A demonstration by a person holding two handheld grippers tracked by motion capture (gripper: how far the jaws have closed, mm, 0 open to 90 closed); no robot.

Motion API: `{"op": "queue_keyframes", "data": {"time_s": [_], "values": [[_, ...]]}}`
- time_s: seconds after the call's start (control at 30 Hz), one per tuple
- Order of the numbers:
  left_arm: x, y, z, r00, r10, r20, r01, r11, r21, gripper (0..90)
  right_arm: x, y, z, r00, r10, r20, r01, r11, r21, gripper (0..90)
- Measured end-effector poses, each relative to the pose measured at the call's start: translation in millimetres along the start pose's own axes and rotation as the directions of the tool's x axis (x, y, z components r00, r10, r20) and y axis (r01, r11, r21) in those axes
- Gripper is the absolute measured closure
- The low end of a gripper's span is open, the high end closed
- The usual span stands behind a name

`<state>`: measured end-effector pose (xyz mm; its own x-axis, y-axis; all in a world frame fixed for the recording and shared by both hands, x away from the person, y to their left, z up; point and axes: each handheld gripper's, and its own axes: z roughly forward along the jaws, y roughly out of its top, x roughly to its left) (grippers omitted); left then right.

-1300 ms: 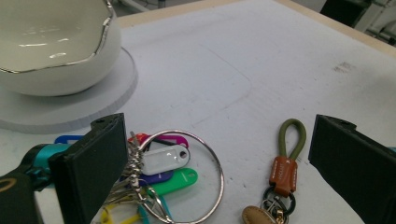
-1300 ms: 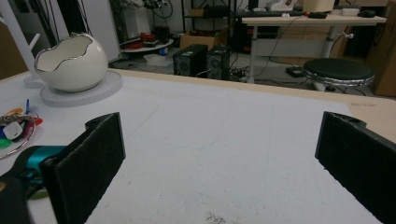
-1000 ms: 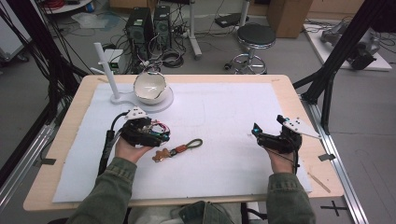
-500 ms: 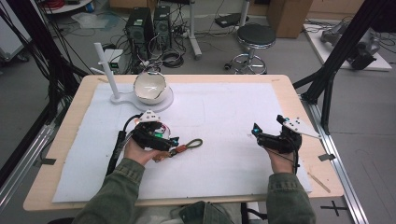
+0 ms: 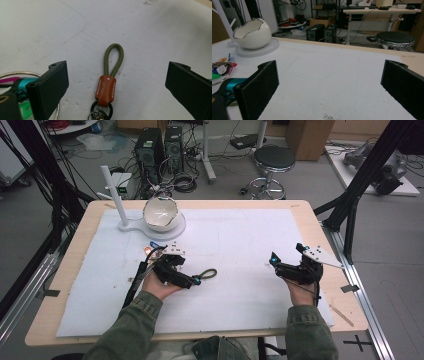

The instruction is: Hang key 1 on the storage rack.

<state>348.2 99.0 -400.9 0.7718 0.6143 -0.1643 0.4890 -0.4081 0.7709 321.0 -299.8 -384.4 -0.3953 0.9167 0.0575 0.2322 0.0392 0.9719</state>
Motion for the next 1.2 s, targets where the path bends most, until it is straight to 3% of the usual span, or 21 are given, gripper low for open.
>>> {"op": "queue_keyframes", "data": {"time_s": [0.13,0.23,0.7,0.97,1.2], "values": [[-0.8,-0.7,5.8,0.9988,-0.013,0.047,0.011,0.9994,0.033,5.4,-0.4,-0.1,0.2,1.0,-0.002,0.002,0.002,1.0,0.0,0.4],[-1.4,-1.1,9.6,0.9986,0.003,0.053,-0.006,0.9985,0.054,5.4,-0.5,-0.1,0.2,1.0,-0.001,0.001,0.001,1.0,0.002,0.4],[1.9,-4.7,19.7,0.9993,0.022,0.03,-0.026,0.9914,0.129,12.6,-1.9,-0.3,-0.2,1.0,0.003,0.004,-0.003,1.0,0.002,0.4],[1.1,-6.2,22.7,0.9989,0.038,0.026,-0.042,0.9805,0.192,28.0,-2.6,-0.3,-0.4,1.0,0.004,0.004,-0.004,1.0,0.0,0.4],[2.9,-7.3,24.8,0.9993,0.037,0.003,-0.037,0.9749,0.22,31.0,-3.2,-0.4,-0.6,1.0,0.0,0.004,0.0,1.0,0.0,0.4]]}}
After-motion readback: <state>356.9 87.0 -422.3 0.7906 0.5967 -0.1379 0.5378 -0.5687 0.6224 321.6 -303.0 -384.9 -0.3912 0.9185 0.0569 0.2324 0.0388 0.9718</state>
